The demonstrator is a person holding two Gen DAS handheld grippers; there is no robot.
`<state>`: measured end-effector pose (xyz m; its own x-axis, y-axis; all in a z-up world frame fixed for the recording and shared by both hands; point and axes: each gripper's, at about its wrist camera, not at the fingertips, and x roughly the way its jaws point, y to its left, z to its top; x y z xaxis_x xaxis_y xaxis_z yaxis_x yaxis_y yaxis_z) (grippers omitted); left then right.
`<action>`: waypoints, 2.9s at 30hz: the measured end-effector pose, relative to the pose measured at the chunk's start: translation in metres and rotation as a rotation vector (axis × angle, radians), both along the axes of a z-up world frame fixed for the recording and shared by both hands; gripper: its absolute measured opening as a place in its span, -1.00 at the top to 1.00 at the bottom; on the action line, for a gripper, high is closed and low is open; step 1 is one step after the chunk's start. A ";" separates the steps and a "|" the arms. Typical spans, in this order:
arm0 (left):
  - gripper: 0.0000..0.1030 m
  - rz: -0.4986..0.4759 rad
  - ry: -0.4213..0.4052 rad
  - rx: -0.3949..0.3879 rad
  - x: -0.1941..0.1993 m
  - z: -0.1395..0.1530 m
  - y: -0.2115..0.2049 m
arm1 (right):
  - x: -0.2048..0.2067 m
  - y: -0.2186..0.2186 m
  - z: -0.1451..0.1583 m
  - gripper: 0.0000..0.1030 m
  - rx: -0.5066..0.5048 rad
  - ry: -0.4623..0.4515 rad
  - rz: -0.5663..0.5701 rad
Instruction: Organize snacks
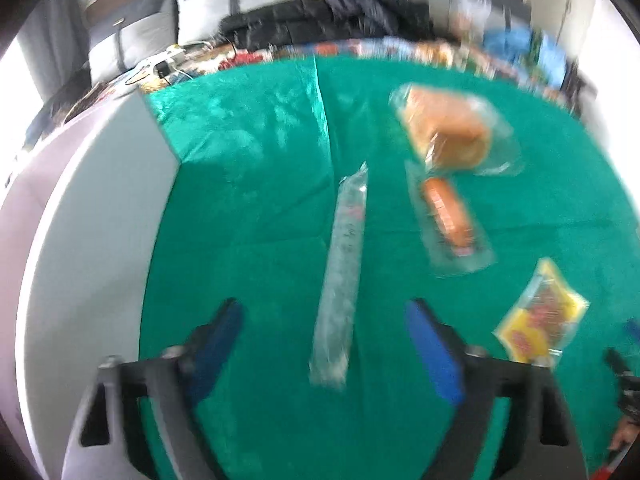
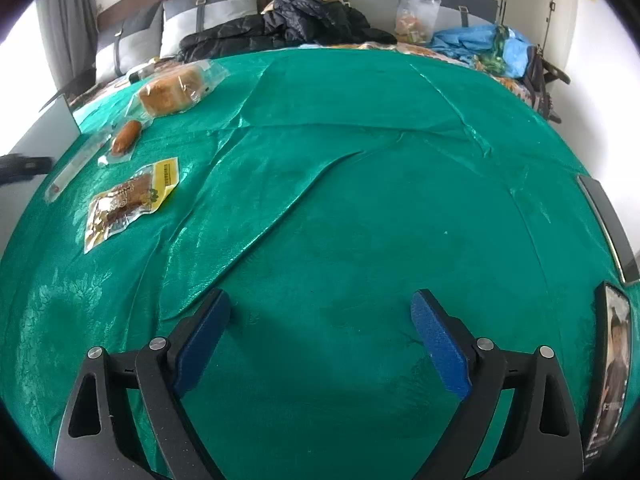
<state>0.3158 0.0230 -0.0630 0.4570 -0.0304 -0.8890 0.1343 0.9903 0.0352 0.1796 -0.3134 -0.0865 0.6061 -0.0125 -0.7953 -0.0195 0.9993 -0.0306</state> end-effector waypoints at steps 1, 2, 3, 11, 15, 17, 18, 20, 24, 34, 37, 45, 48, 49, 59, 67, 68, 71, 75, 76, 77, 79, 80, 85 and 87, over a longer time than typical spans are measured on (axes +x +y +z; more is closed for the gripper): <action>-0.21 -0.009 0.016 0.018 0.006 -0.006 -0.003 | 0.000 0.000 0.000 -0.83 0.000 0.000 0.000; -0.18 -0.018 0.029 0.032 0.012 -0.012 -0.006 | 0.000 -0.001 0.000 -0.83 0.000 0.000 0.000; -0.19 -0.025 0.022 0.040 0.017 -0.014 -0.008 | 0.000 0.000 0.000 -0.83 0.000 0.000 0.000; 0.65 -0.058 -0.023 -0.016 0.011 -0.015 -0.010 | 0.001 0.000 0.000 -0.84 -0.001 0.001 0.006; 0.65 -0.061 -0.036 -0.038 -0.035 -0.014 -0.008 | 0.001 0.000 0.000 -0.84 -0.001 0.002 0.009; 0.65 -0.041 -0.035 -0.056 -0.067 -0.015 -0.004 | 0.001 0.000 0.000 -0.84 -0.001 0.002 0.009; 0.65 -0.026 -0.038 -0.063 -0.086 -0.015 -0.003 | 0.001 -0.001 0.000 -0.84 -0.001 0.001 0.009; 0.64 0.002 -0.042 -0.059 -0.122 -0.015 -0.004 | 0.001 0.000 0.000 -0.84 -0.001 0.001 0.009; 0.62 0.021 -0.043 -0.075 -0.165 -0.017 -0.009 | 0.001 -0.001 0.000 -0.84 -0.001 0.001 0.009; -0.71 -0.006 -0.109 -0.057 -0.156 -0.027 -0.008 | 0.001 -0.001 0.000 -0.84 -0.001 0.001 0.009; -0.91 0.002 -0.120 -0.059 -0.153 -0.031 -0.001 | 0.001 -0.001 0.000 -0.84 -0.001 0.001 0.009; -1.00 0.016 -0.136 -0.063 -0.154 -0.034 0.003 | 0.001 -0.001 0.000 -0.84 -0.001 0.001 0.009; -1.00 0.018 -0.138 -0.062 -0.154 -0.034 0.002 | 0.001 -0.001 0.000 -0.84 -0.001 0.001 0.009; -1.00 0.017 -0.138 -0.062 -0.154 -0.034 0.002 | 0.001 -0.001 0.001 -0.84 -0.001 0.001 0.009; -1.00 0.017 -0.138 -0.062 -0.154 -0.034 0.003 | 0.001 -0.001 0.001 -0.84 -0.001 0.001 0.008; -1.00 0.017 -0.138 -0.062 -0.154 -0.034 0.003 | 0.001 -0.001 0.001 -0.84 0.000 0.001 0.008; -1.00 0.017 -0.138 -0.062 -0.154 -0.034 0.003 | 0.001 -0.001 0.001 -0.84 0.000 0.001 0.008; -1.00 0.017 -0.137 -0.063 -0.153 -0.034 0.003 | 0.001 -0.002 0.001 -0.84 0.000 0.001 0.008; -1.00 0.010 -0.123 -0.060 -0.151 -0.034 0.004 | 0.001 -0.002 0.001 -0.84 0.000 0.001 0.008; -1.00 0.016 -0.120 -0.057 -0.150 -0.034 0.006 | 0.001 -0.002 0.001 -0.84 0.001 0.001 0.008; -1.00 0.031 -0.121 -0.058 -0.149 -0.034 0.010 | 0.001 -0.002 0.001 -0.84 0.002 0.001 0.008; -1.00 0.056 -0.125 -0.063 -0.149 -0.034 0.017 | 0.000 -0.003 0.002 -0.83 0.015 -0.005 0.009; -1.00 0.059 -0.129 -0.069 -0.150 -0.034 0.019 | -0.001 -0.006 0.003 -0.80 0.032 -0.011 0.009; -1.00 0.058 -0.138 -0.063 -0.151 -0.034 0.019 | -0.017 -0.002 0.028 -0.80 0.284 0.010 -0.006; -1.00 0.060 -0.139 -0.064 -0.150 -0.035 0.018 | -0.017 0.013 0.038 -0.80 0.449 0.043 0.016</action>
